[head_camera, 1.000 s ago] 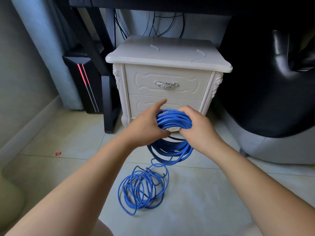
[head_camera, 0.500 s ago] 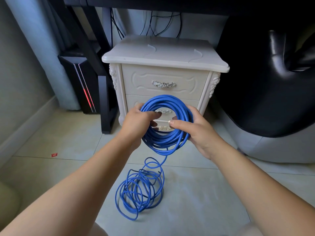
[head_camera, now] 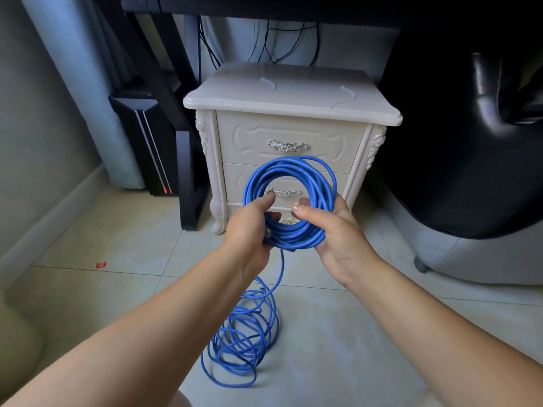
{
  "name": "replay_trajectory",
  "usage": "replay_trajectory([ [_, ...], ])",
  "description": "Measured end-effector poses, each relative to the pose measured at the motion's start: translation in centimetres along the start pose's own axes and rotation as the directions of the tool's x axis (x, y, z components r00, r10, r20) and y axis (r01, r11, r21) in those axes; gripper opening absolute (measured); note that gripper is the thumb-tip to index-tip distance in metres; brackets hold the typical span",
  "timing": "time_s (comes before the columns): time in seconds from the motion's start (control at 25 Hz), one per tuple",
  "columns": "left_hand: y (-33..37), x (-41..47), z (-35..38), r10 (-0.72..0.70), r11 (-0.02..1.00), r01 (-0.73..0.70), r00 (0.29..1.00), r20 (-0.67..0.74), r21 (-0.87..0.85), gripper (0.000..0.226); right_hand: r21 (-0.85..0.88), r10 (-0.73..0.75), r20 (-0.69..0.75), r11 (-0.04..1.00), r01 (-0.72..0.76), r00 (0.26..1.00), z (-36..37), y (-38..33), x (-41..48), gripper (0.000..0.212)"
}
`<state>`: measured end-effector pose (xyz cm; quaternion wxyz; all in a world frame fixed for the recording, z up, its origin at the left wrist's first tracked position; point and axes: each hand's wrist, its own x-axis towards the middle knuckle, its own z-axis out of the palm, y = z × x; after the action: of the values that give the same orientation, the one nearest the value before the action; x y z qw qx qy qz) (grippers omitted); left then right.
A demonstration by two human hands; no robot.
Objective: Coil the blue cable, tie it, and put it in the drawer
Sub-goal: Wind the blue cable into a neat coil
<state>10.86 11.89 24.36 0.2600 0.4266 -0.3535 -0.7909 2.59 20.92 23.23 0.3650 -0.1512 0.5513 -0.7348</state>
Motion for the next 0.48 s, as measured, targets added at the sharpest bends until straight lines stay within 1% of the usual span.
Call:
replay_trajectory([
  [0.08, -0.3, 0.0, -0.3, -0.036, 0.998, 0.032, 0.997, 0.074, 0.055, 0.01, -0.093, -0.021, -0.089, 0.996, 0.012, 0.996, -0.3, -0.2, 0.2, 0.029],
  [0.12, -0.4, 0.1, -0.5, -0.057, 0.99, 0.04, 0.991, 0.117, 0.139, 0.01, -0.13, -0.036, -0.125, 0.991, 0.019, 0.992, -0.5, -0.4, 0.4, 0.022],
  [0.2, -0.3, 0.0, -0.8, -0.091, 0.946, 0.031, 0.981, 0.172, 0.324, 0.014, -0.223, -0.091, -0.181, 0.974, 0.05, 0.979, -1.3, -0.9, 1.0, 0.019],
  [0.24, 0.0, 0.0, -0.9, -0.089, 0.928, 0.013, 0.979, 0.186, 0.372, 0.019, -0.281, -0.125, -0.191, 0.957, 0.067, 0.974, -1.6, -1.1, 1.2, 0.019],
  [0.28, 0.3, 0.1, -1.0, -0.062, 0.921, -0.02, 0.978, 0.198, 0.389, 0.028, -0.347, -0.156, -0.184, 0.934, 0.084, 0.97, -1.8, -1.3, 1.4, 0.021],
  [0.32, 0.6, 0.3, -1.1, -0.007, 0.915, -0.079, 0.977, 0.212, 0.394, 0.04, -0.41, -0.177, -0.175, 0.907, 0.092, 0.968, -1.9, -1.5, 1.4, 0.024],
  [0.36, 0.9, 0.4, -1.1, 0.082, 0.894, -0.174, 0.97, 0.23, 0.413, 0.053, -0.464, -0.186, -0.167, 0.881, 0.09, 0.968, -2.1, -1.7, 1.4, 0.028],
  [0.4, 1.1, 0.5, -1.2, 0.196, 0.833, -0.301, 0.945, 0.26, 0.464, 0.065, -0.514, -0.19, -0.159, 0.854, 0.083, 0.969, -2.2, -1.8, 1.5, 0.029],
  [0.44, 1.2, 0.5, -1.4, 0.319, 0.713, -0.444, 0.895, 0.313, 0.543, 0.074, -0.575, -0.195, -0.152, 0.815, 0.074, 0.969, -2.4, -1.9, 1.6, 0.028],
  [0.48, 1.2, 0.5, -1.4, 0.425, 0.53, -0.575, 0.816, 0.391, 0.623, 0.079, -0.65, -0.204, -0.139, 0.757, 0.067, 0.969, -2.6, -2.0, 1.5, 0.026],
])
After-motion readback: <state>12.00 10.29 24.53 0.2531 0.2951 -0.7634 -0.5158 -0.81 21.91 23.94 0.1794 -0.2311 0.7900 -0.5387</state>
